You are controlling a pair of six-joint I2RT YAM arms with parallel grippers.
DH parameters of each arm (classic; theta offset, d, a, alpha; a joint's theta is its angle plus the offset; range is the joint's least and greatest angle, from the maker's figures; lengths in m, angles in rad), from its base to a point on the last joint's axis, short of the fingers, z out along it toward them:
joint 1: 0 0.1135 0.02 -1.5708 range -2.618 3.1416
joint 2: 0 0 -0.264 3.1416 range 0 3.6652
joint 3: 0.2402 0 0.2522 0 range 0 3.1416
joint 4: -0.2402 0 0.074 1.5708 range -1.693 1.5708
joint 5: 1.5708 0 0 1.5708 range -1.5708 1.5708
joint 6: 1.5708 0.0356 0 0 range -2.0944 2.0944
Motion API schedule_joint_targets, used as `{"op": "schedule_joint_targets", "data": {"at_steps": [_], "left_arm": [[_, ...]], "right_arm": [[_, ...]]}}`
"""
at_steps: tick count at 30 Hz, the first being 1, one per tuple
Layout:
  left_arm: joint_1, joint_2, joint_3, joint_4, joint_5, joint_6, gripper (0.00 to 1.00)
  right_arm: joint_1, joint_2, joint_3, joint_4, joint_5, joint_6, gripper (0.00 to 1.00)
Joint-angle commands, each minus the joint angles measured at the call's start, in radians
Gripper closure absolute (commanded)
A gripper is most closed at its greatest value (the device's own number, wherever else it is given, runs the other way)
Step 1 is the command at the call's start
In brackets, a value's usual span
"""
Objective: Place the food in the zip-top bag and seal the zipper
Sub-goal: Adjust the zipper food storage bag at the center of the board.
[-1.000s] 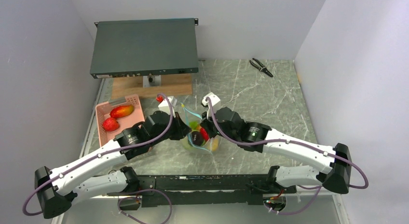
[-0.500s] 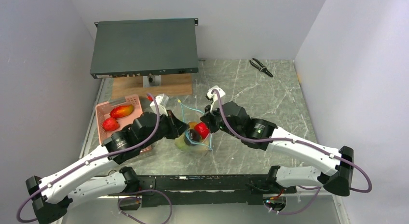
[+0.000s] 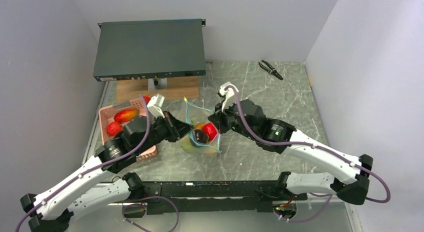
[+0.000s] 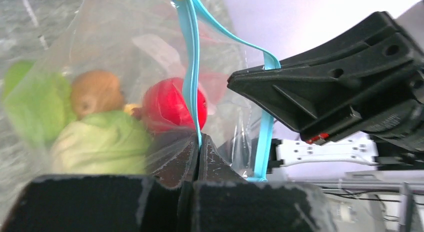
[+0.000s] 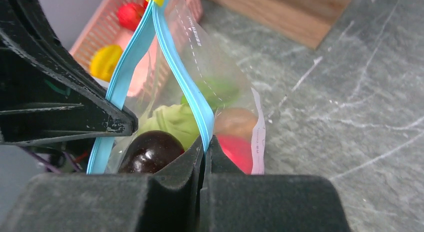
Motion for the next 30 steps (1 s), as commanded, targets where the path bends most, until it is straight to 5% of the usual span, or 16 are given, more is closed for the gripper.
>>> {"op": "schedule_joint_targets", "data": {"at_steps": [1,5,8,13,17,26,30], "left_arm": [[-0.002,-0.032,-0.054,0.112,0.015,-0.057,1.0],[0.021,-0.014,-0.172,0.09,-0.063,-0.097,1.0],[0.076,-0.006,-0.2,0.098,0.015,-0.098,1.0],[0.076,-0.01,-0.018,0.118,0.119,0.006,1.0],[0.07,-0.018,0.069,0.114,0.161,0.019,1.0],[0.08,-0.054,-0.227,0.192,0.12,-0.138,1.0],[0.081,-0.031,-0.18,0.23,0.17,-0.086,1.0]], "right_arm": [[-0.017,-0.008,-0.032,0.107,-0.046,0.047,1.0],[-0.054,0.083,-0.126,0.158,-0.087,0.12,1.0],[-0.074,0.141,-0.084,0.109,-0.091,0.129,1.0],[-0.07,0.132,0.148,-0.024,-0.084,0.047,1.0],[-0.069,0.065,0.138,0.02,-0.125,0.064,1.0],[-0.091,0.131,-0.051,0.033,-0.105,0.138,1.0],[-0.091,0.143,0.007,0.009,-0.099,0.101,1.0]]}}
